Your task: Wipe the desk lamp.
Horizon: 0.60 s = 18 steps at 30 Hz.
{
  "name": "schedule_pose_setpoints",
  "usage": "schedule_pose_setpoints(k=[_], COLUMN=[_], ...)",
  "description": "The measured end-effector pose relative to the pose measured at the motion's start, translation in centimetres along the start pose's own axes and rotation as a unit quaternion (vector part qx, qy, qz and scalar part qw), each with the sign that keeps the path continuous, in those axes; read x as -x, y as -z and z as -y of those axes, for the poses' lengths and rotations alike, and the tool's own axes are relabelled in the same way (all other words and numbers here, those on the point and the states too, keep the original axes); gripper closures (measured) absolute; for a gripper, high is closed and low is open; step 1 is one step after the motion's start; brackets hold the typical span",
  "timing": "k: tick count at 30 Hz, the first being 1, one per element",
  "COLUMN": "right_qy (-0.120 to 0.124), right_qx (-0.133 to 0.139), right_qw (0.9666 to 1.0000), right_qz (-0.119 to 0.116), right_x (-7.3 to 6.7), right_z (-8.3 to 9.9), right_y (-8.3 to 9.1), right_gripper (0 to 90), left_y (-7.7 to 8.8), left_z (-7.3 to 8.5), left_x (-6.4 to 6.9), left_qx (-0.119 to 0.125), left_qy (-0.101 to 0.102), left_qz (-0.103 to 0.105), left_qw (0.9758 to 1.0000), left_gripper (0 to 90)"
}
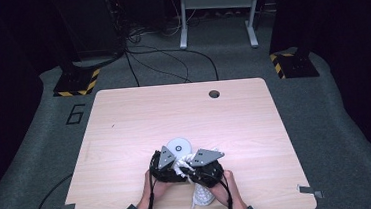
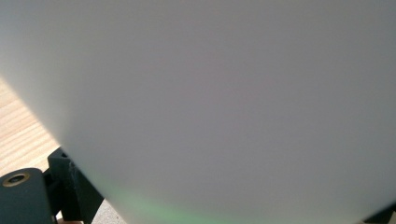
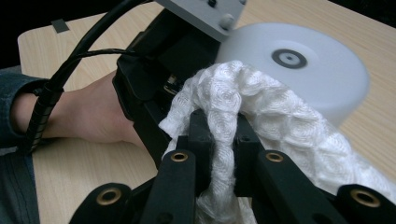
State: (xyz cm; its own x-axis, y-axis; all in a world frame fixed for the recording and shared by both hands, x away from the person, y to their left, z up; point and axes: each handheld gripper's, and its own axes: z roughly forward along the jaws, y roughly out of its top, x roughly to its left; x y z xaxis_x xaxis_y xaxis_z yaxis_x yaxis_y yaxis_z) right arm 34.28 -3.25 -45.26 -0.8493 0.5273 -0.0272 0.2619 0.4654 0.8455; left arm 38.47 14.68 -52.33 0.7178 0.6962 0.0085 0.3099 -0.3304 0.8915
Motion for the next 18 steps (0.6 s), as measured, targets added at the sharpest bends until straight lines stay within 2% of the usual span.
schedule_pose_setpoints(k=[1,5,8,13,15,18], right_qy=[0.003,0.008,0.011,0.014,0.005,0.005], right_qx=[0.0,0.0,0.0,0.006,0.005,0.006], right_qw=[1.0,1.0,0.9999,0.9999,0.9999,0.9999], right_qz=[0.004,-0.006,-0.002,-0.007,-0.008,-0.01], right_x=[-0.25,-0.38,-0.56,-0.18,-0.14,0.1], right_z=[-0.18,-0.56,-0.67,-0.36,-0.27,-0.13], right_y=[-0.17,-0.46,-0.59,-0.41,-0.3,-0.16], right_gripper=[82.1,82.2,82.3,82.6,82.7,82.7], left_y=[0.0,0.01,-0.03,-0.02,-0.03,-0.04], left_z=[0.0,-0.01,0.01,-0.03,-0.03,-0.03], left_x=[-0.03,-0.03,0.01,0.13,0.14,0.17], left_qx=[0.0,-0.001,0.002,-0.002,-0.001,0.0], left_qy=[-0.001,-0.002,-0.001,-0.011,-0.011,-0.011], left_qz=[0.001,0.001,-0.001,0.0,0.0,0.001], left_qw=[1.0,1.0,1.0,0.9999,0.9999,0.9999], left_gripper=[7.2,7.2,7.2,7.2,7.2,7.1])
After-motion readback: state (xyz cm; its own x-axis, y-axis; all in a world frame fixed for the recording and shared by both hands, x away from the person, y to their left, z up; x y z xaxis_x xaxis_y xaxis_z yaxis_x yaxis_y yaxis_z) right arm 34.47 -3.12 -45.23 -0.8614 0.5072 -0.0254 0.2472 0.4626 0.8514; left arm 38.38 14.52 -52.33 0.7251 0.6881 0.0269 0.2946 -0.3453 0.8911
